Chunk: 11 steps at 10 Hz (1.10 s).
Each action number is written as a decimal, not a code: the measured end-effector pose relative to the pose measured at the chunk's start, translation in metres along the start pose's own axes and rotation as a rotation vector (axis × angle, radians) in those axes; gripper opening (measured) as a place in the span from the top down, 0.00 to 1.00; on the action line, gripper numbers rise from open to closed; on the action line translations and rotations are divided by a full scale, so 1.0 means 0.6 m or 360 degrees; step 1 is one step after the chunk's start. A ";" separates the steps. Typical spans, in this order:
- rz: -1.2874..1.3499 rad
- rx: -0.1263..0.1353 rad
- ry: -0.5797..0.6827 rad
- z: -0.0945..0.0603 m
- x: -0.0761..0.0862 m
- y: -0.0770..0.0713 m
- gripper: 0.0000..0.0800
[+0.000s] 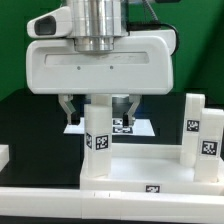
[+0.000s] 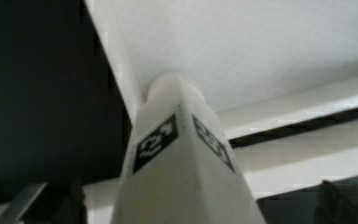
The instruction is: Assemble desk
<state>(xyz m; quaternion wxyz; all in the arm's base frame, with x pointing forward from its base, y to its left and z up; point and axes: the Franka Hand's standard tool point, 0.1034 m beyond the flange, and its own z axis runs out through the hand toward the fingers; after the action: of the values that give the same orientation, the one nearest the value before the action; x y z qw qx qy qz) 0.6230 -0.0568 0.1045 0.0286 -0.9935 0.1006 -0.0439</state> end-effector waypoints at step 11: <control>-0.0800 -0.0036 -0.0017 0.003 -0.001 0.001 0.64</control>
Offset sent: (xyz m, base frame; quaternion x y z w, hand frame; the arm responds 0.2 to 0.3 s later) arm 0.0024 0.0018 -0.0014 -0.0154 0.0036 -0.2008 0.9795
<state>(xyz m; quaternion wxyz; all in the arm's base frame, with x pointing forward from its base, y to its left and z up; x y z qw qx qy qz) 0.6225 -0.0571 0.1027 0.0062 -0.9878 -0.1494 -0.0434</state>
